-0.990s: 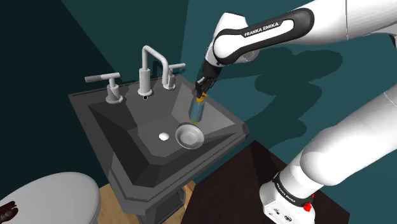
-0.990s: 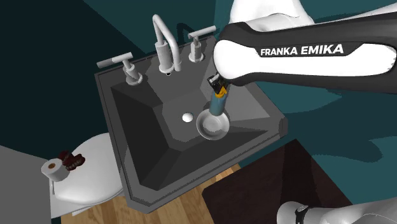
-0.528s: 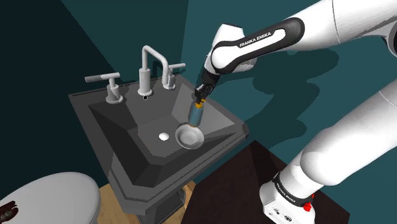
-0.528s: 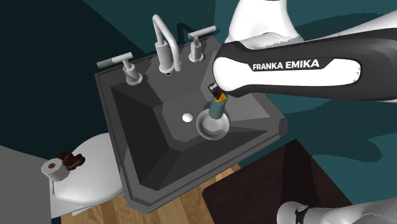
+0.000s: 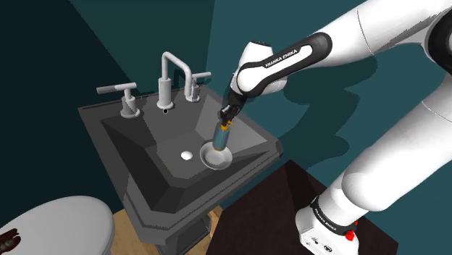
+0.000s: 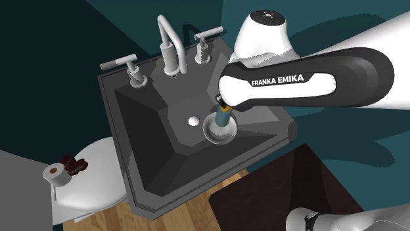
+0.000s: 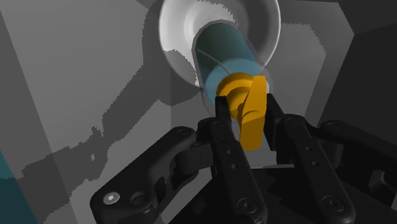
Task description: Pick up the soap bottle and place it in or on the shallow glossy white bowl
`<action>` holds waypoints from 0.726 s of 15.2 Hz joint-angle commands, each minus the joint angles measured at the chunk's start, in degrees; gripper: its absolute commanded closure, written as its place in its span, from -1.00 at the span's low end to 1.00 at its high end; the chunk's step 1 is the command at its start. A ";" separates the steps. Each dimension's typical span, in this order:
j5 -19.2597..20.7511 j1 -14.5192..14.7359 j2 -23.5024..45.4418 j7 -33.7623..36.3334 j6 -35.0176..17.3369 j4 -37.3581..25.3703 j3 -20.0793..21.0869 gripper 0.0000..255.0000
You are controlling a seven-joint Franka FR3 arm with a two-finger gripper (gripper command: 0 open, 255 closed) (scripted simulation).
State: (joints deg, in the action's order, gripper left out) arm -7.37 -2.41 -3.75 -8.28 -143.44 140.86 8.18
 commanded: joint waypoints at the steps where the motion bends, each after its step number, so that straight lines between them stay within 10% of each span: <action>1: 0.04 0.06 1.33 0.03 -1.75 0.37 0.09 1.00; 11: 0.25 0.18 8.35 -0.26 -10.28 1.90 0.18 1.00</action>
State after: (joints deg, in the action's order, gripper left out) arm -7.06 -2.27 4.15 -8.49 -152.66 142.20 8.32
